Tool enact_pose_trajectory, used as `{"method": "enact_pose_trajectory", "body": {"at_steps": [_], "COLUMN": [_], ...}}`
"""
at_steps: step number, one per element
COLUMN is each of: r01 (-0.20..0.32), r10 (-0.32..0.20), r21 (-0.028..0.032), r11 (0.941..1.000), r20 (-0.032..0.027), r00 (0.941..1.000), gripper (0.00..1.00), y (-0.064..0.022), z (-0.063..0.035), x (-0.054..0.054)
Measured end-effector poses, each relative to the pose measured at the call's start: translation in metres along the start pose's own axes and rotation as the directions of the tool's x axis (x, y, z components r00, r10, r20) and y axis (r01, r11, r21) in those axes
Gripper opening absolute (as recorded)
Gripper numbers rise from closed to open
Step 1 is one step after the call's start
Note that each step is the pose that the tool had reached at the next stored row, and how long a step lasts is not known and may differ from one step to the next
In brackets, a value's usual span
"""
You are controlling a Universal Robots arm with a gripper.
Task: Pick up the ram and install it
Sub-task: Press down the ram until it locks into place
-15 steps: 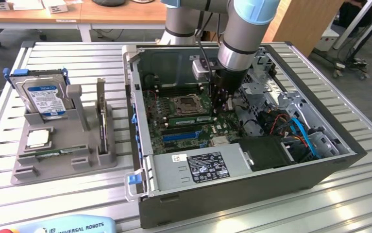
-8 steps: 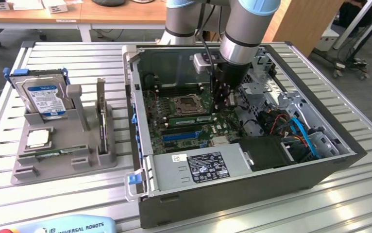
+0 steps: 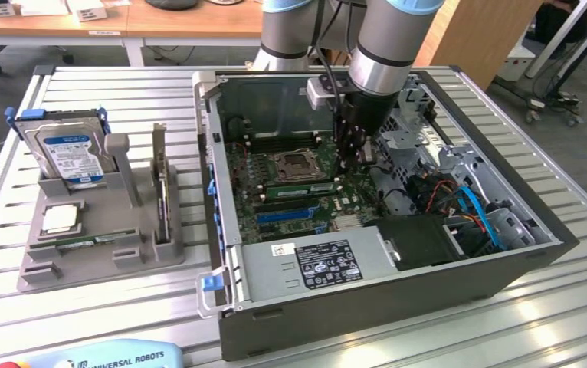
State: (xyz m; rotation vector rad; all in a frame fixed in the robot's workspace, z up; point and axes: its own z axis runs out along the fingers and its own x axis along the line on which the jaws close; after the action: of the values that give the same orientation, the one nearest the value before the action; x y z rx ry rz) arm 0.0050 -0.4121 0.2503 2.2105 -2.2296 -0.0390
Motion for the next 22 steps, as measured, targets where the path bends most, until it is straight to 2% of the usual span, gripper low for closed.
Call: {"method": "enact_pose_trajectory", "body": {"at_steps": [12, 22], "r01": [0.000, 0.000], "r10": [0.000, 0.000], "r21": [0.0000, 0.0000], "r11": [1.0000, 1.0000], "r20": [0.0000, 0.0000], "r00": [1.0000, 1.0000], "gripper": [0.10, 0.10], "y": [0.0012, 0.0242], "z": [0.0000, 0.0005], "x": [0.000, 0.000]}}
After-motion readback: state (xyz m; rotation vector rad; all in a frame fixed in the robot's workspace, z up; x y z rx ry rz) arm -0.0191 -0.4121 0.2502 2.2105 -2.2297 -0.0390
